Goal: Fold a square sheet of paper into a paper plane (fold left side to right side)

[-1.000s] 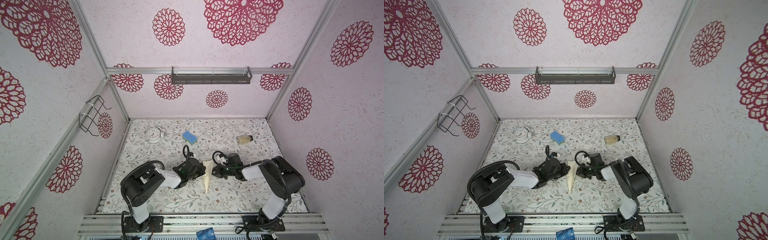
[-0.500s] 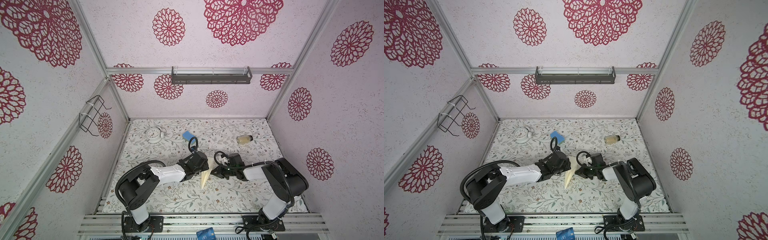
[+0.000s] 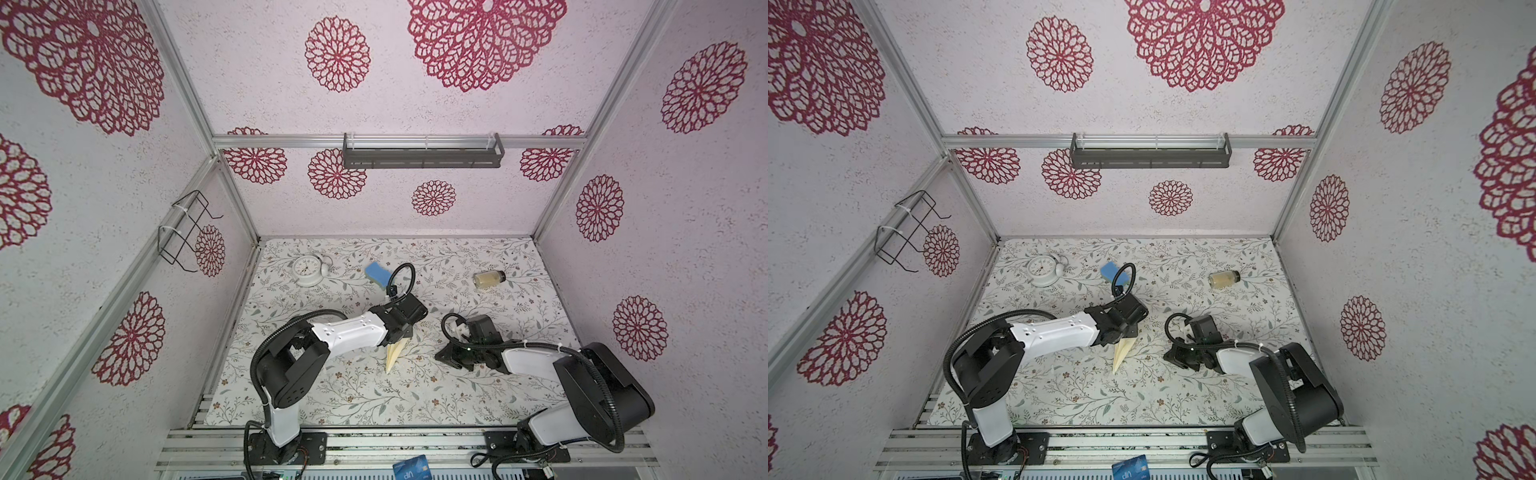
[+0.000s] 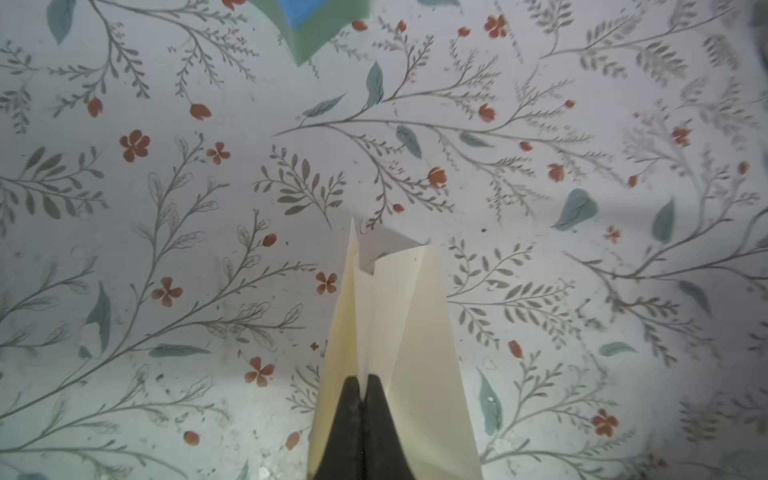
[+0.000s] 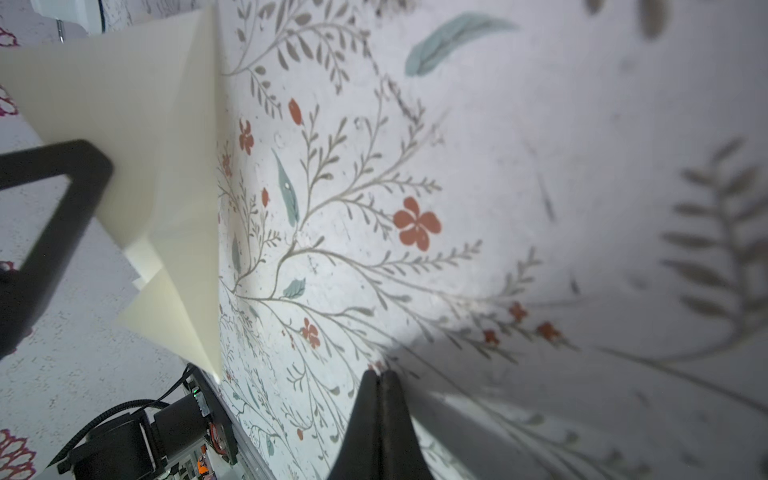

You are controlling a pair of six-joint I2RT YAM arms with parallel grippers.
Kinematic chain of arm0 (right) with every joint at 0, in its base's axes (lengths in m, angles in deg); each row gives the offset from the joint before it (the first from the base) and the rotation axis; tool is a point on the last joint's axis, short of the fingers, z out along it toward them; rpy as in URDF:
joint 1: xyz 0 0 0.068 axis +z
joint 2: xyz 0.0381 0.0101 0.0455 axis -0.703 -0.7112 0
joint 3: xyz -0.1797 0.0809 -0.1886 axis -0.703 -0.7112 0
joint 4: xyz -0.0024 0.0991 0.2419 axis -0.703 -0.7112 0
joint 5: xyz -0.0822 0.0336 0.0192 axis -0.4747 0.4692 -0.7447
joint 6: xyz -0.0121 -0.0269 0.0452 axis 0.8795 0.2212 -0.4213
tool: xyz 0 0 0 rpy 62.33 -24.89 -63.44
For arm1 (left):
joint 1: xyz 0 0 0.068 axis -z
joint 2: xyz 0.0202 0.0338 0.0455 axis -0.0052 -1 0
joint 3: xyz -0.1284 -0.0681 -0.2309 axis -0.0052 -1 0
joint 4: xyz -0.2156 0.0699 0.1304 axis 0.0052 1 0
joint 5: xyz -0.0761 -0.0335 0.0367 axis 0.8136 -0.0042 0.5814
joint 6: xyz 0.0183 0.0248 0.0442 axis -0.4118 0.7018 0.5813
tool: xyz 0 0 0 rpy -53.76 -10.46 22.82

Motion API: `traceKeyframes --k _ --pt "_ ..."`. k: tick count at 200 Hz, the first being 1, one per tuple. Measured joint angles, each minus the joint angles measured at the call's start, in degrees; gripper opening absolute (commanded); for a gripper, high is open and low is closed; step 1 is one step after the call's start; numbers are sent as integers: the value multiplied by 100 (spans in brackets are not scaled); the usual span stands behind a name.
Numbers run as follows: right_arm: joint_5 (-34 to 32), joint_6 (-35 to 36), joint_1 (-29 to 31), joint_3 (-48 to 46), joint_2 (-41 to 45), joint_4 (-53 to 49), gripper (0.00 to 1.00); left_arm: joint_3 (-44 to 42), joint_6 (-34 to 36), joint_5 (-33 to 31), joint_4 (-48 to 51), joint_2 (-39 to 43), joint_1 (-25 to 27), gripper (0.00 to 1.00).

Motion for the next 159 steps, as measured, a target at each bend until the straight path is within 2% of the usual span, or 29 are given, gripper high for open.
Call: traceKeyframes --k 13,25,72,111,159 --pt "-7 0 50 -28 33 2 0 -46 35 2 -4 -68 2 25" --pt "-4 0 81 -50 46 7 0 -125 15 22 -35 -74 4 36" --pt "-7 -2 133 -50 48 9 0 -420 -46 87 -164 -74 11 55" --pt "-9 -7 149 -50 46 11 0 -455 -59 101 -184 -76 22 62" --pt "-24 -52 192 -50 37 61 0 -249 -13 85 -107 -310 101 64"
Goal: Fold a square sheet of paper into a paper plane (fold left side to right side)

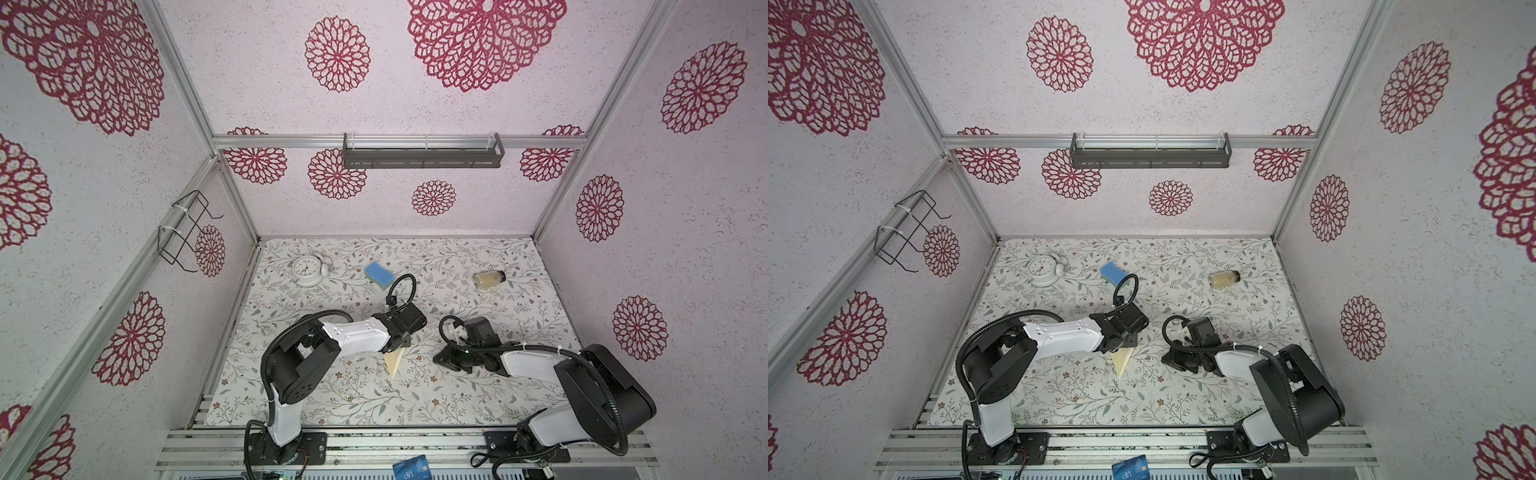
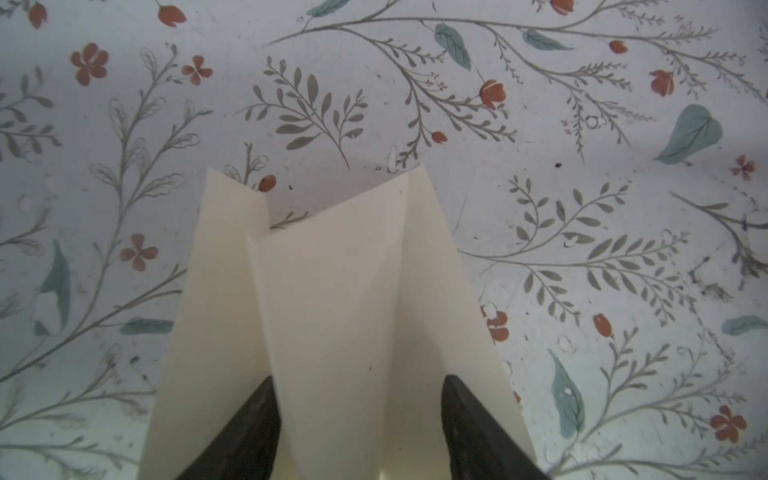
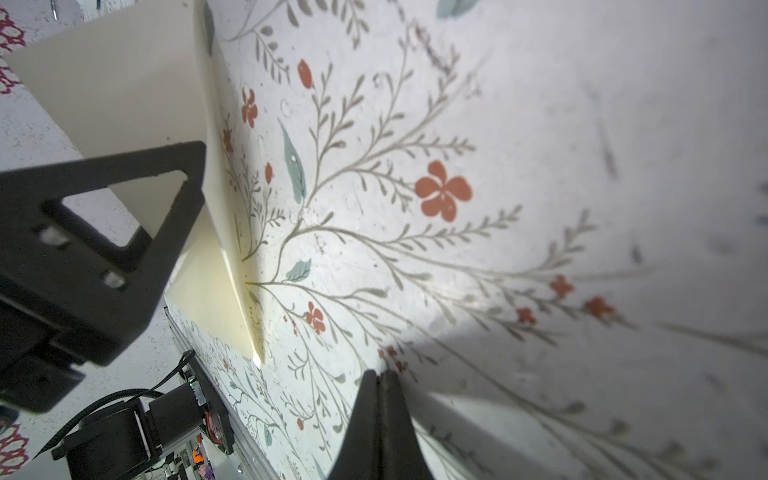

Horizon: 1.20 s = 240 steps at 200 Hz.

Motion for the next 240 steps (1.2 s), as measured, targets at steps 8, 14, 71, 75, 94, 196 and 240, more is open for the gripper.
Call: traceKeyframes --k 8,14,71,75,94,196,240 --pt "0 -2 2 0 -4 11 0 28 9 -2 26 -26 9 64" --pt "0 -4 9 0 -11 17 0 46 13 -2 42 -37 11 64" --pt "0 -13 17 9 -15 26 0 96 120 -48 160 -44 20 65" --pt "0 -13 17 9 -15 24 0 111 142 -50 179 -44 20 65" --pt "-22 -13 20 35 -15 -17 0 251 229 -79 273 -28 20 67" --pt "-1891 424 -114 1399 1663 -1770 99 1364 1126 -962 1010 1436 -177 99" --pt "-5598 1464 -358 437 2953 -538 99 -881 2164 -1840 -286 4083 -1626 99"
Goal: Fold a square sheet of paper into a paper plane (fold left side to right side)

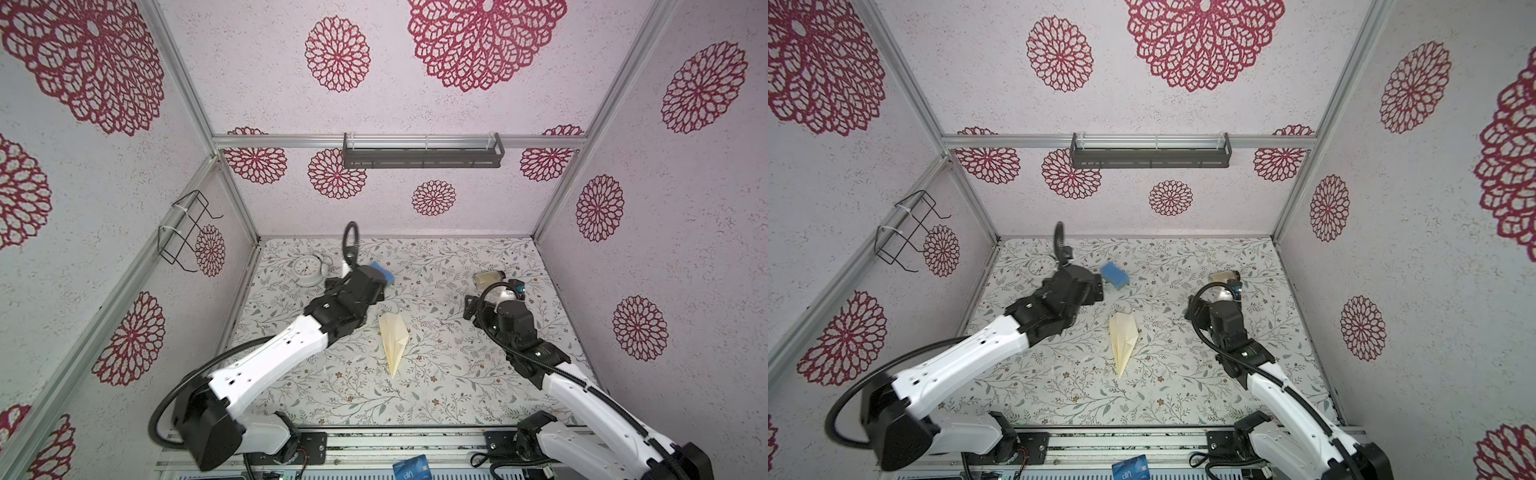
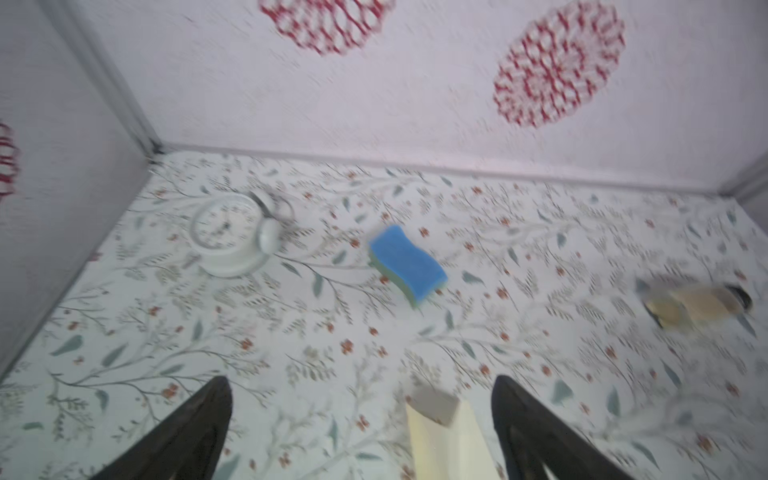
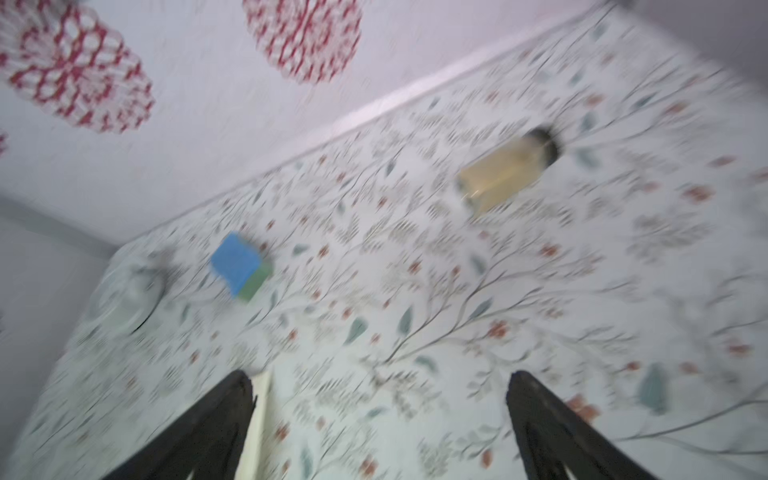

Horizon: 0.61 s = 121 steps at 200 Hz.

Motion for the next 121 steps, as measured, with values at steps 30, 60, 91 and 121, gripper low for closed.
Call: traceKeyframes --k 30,60,91,121 --pt "-1248 938 -695 -291 -1620 1235 98 -2498 1222 -17 -2035 1307 -1897 99" --pt "-962 1945 -1086 -1073 -2785 2981 98 -3805 1781 562 -4140 223 -2997 99" --pt "35 2334 -1681 -1545 -3475 4815 98 -3978 2337 1187 -6269 -1650 -3088 99" --pt "98 2411 -1729 -1504 -3499 5488 99 -3816 2507 1843 -7038 -2050 -3246 99"
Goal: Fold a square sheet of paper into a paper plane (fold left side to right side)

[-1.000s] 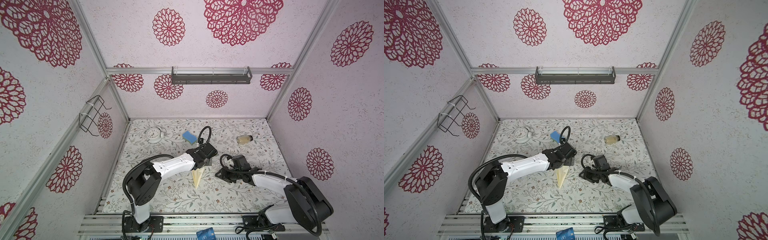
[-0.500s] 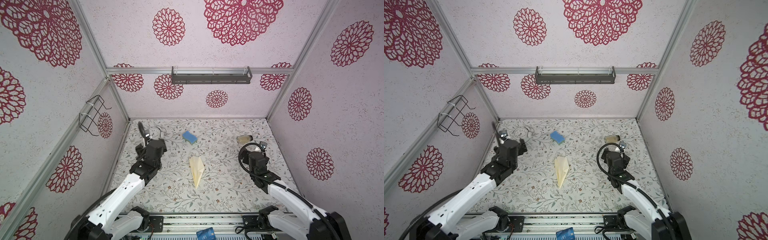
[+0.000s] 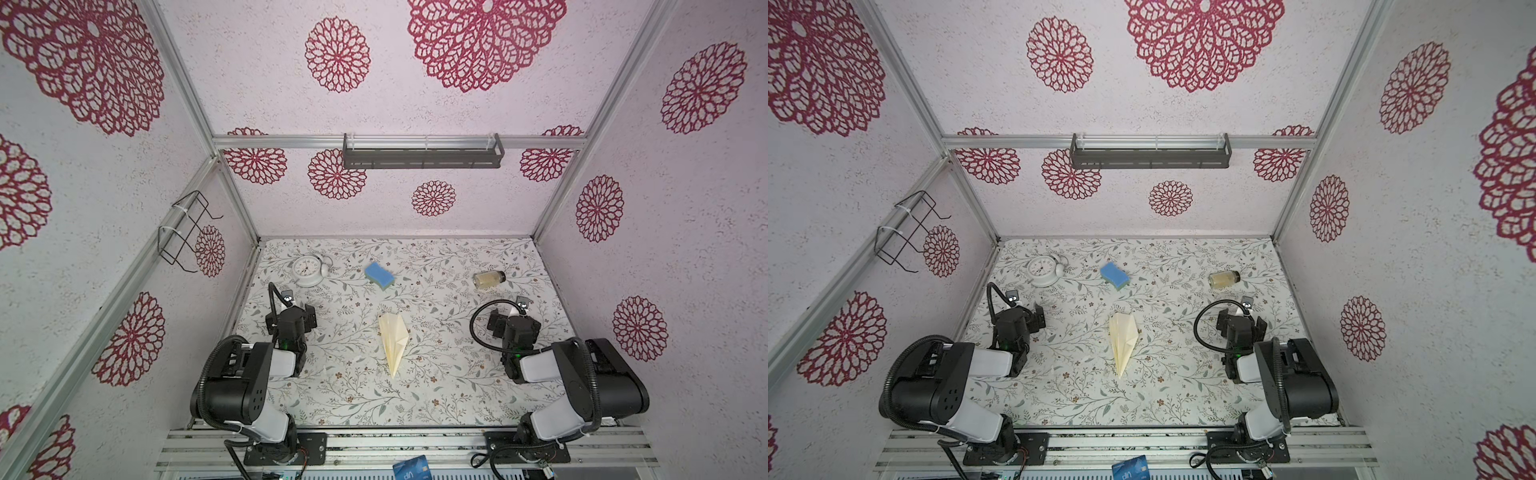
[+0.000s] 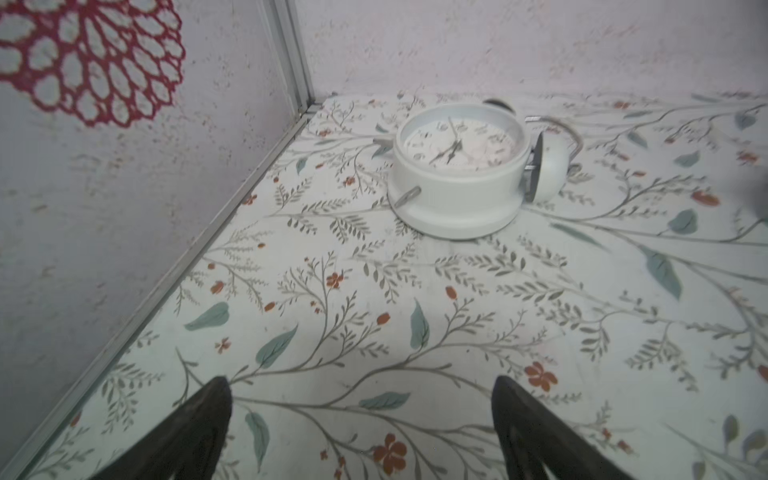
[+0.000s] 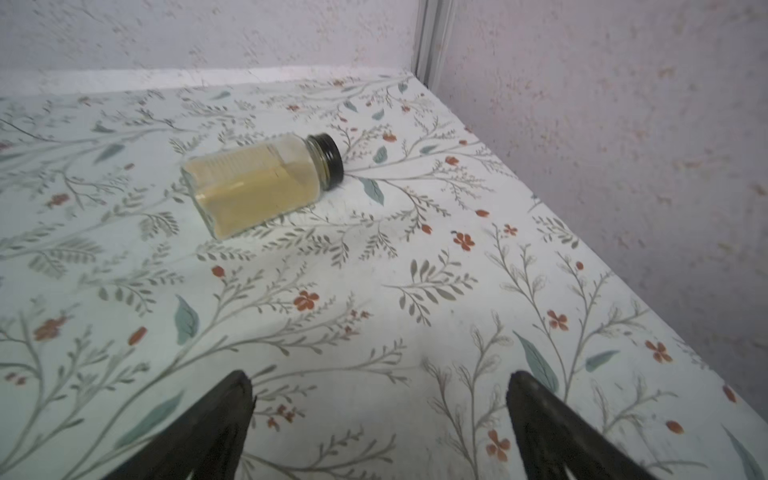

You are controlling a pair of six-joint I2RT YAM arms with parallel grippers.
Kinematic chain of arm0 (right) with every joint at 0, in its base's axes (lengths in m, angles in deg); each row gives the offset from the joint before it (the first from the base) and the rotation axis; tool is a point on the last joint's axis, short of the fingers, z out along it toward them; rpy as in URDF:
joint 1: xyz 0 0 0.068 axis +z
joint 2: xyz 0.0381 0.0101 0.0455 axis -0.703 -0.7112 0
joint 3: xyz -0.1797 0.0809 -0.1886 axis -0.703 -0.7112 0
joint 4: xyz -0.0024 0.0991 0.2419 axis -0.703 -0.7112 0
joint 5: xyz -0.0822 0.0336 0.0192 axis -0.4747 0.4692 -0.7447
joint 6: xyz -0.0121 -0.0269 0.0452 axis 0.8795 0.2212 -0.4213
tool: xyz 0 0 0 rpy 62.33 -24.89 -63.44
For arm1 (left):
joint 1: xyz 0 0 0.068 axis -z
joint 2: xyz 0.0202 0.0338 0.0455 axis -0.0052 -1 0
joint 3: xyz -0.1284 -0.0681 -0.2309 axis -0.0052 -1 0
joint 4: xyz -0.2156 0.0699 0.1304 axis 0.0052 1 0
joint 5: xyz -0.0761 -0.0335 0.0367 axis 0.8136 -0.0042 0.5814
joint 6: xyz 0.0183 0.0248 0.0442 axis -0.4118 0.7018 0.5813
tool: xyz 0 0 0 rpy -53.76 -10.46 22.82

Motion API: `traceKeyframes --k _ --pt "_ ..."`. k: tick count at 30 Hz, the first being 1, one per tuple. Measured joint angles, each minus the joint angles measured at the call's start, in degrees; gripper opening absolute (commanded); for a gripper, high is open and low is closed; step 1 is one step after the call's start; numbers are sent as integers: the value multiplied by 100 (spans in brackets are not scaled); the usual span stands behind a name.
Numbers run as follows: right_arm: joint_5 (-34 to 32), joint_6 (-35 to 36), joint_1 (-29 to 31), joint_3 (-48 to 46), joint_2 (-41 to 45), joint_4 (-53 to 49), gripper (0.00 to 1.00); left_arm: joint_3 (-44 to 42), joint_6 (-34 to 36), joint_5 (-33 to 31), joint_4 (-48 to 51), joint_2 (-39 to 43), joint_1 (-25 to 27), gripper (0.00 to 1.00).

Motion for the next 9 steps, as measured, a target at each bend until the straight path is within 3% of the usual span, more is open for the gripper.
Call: traceKeyframes --k 9 --pt "149 74 -2 120 -7 238 98 144 42 444 -444 31 -164 99"
